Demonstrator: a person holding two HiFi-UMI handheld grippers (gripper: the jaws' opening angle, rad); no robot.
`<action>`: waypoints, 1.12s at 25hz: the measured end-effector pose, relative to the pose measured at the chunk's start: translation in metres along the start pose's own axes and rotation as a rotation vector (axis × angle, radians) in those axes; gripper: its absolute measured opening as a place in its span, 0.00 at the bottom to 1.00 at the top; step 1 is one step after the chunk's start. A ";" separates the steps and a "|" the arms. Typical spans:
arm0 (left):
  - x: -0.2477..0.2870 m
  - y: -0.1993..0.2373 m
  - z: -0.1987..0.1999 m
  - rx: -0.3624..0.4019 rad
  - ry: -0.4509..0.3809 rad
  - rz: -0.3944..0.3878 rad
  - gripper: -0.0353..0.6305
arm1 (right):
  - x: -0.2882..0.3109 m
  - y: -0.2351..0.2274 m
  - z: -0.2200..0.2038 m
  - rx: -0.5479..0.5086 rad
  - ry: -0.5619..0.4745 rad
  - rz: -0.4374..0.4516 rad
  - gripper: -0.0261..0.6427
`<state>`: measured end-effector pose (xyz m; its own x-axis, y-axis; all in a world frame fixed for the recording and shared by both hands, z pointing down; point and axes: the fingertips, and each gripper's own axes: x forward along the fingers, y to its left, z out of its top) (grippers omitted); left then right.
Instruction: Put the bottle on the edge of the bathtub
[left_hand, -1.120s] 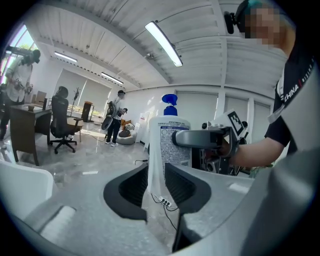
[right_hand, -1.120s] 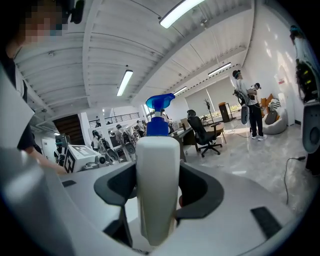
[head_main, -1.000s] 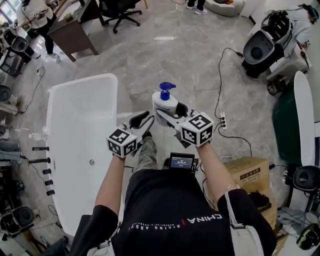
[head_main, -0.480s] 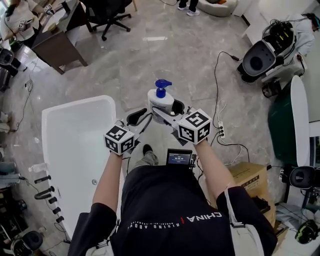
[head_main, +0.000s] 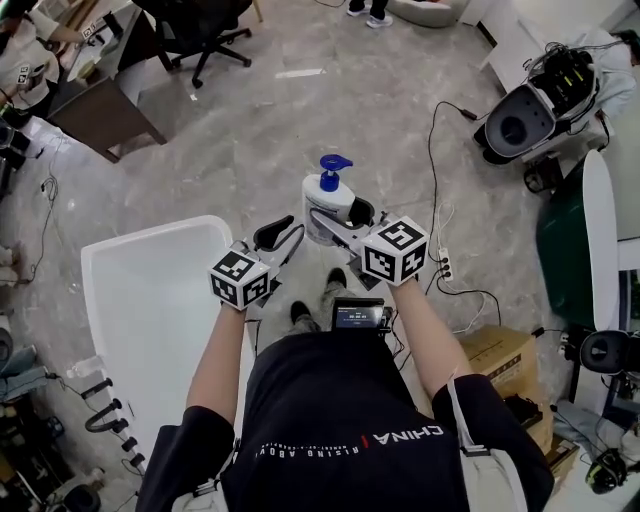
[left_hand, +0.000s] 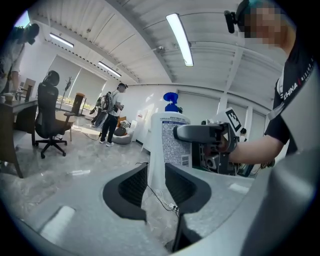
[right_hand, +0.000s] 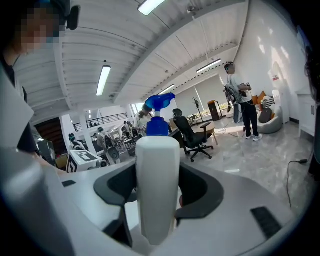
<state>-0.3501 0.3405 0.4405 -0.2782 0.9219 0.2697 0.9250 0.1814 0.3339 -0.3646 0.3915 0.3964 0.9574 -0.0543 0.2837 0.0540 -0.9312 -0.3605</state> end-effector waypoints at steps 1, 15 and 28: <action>0.006 0.005 0.001 0.000 0.001 0.003 0.21 | 0.005 -0.005 0.002 -0.002 0.005 0.010 0.43; 0.098 0.135 0.086 0.002 -0.035 0.161 0.21 | 0.109 -0.137 0.095 -0.101 0.017 0.112 0.43; 0.080 0.236 0.120 -0.076 -0.143 0.415 0.21 | 0.203 -0.171 0.128 -0.112 0.078 0.284 0.43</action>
<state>-0.1228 0.4987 0.4325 0.1560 0.9504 0.2691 0.9275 -0.2346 0.2909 -0.1431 0.5859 0.4023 0.9050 -0.3409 0.2544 -0.2477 -0.9085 -0.3365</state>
